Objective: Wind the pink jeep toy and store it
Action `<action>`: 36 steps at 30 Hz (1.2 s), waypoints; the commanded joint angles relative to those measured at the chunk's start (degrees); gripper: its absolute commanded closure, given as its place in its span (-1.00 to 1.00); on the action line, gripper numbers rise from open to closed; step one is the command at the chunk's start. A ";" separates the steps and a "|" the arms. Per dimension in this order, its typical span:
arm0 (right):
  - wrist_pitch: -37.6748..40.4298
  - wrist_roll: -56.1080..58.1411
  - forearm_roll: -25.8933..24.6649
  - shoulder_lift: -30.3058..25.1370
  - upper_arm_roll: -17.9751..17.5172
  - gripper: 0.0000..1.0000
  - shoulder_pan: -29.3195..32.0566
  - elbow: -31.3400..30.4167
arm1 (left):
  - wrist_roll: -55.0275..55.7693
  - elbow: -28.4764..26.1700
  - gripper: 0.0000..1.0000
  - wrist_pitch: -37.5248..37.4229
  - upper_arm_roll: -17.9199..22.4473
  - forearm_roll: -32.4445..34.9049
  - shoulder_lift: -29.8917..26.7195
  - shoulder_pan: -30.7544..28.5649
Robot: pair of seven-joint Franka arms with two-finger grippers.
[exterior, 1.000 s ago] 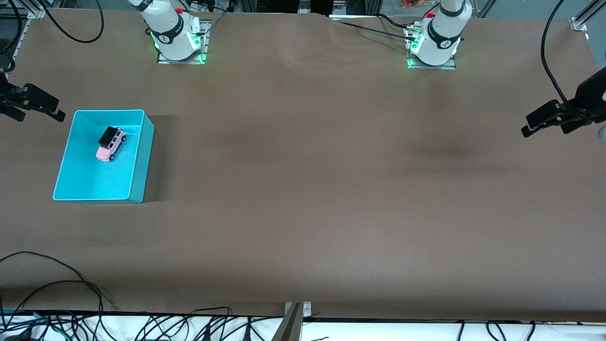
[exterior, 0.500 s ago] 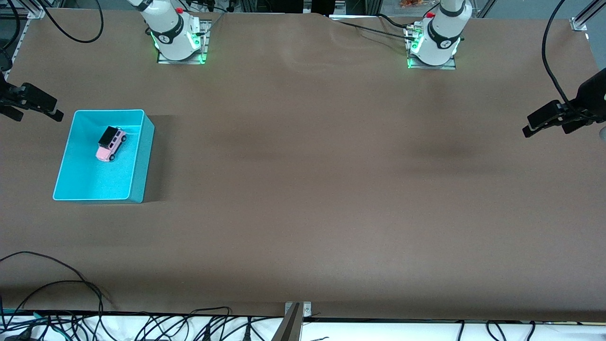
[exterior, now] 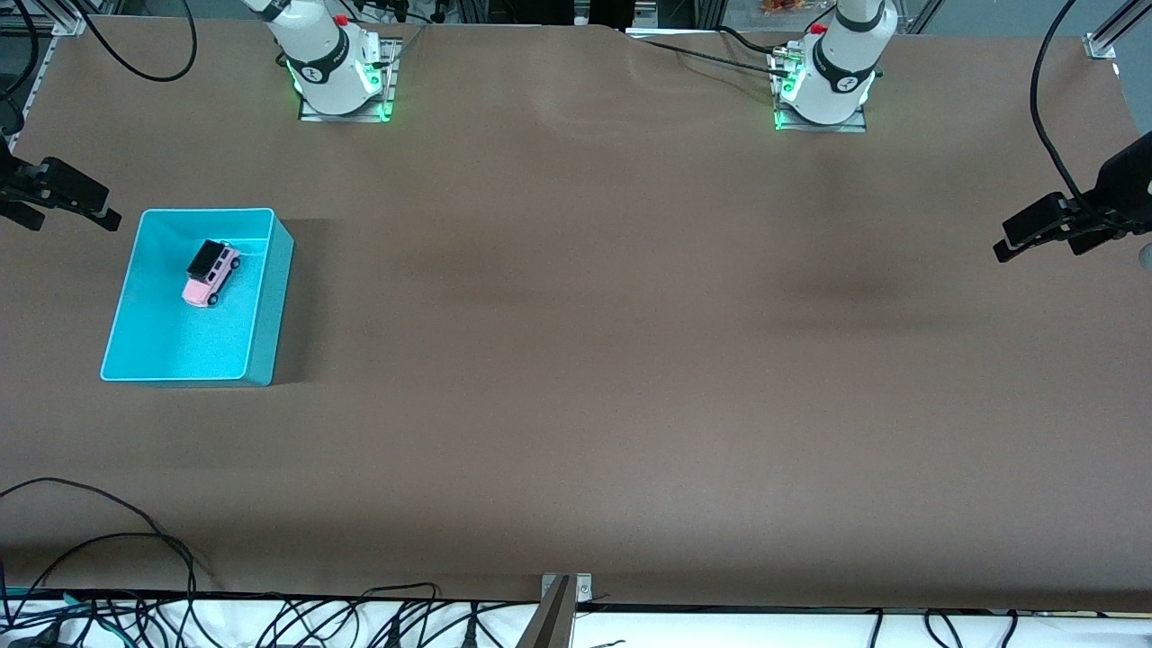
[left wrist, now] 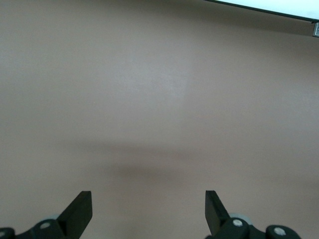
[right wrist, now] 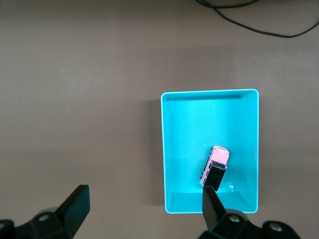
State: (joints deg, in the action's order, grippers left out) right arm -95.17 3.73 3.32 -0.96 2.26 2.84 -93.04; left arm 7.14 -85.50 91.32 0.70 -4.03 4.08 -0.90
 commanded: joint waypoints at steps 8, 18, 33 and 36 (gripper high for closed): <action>1.04 -0.04 0.11 0.52 -0.06 -1.00 0.06 1.55 | -0.82 -0.46 -1.00 -0.35 -0.52 5.00 -0.39 0.64; 1.30 0.22 0.02 0.35 0.03 -1.00 0.15 1.55 | -0.73 -0.46 -1.00 -0.35 -0.52 4.74 -0.39 0.55; 1.30 0.22 0.02 0.35 0.03 -1.00 0.24 1.81 | -0.73 -0.46 -1.00 -0.35 -0.52 4.56 -0.39 0.38; 1.30 0.22 0.02 0.26 0.03 -1.00 0.24 1.81 | -0.73 -0.46 -1.00 -0.35 -0.52 4.56 -0.39 0.38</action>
State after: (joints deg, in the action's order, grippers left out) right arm -95.15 3.73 3.32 -1.01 2.28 2.87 -92.83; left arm 7.14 -85.61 91.27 0.11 -0.31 4.14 -0.60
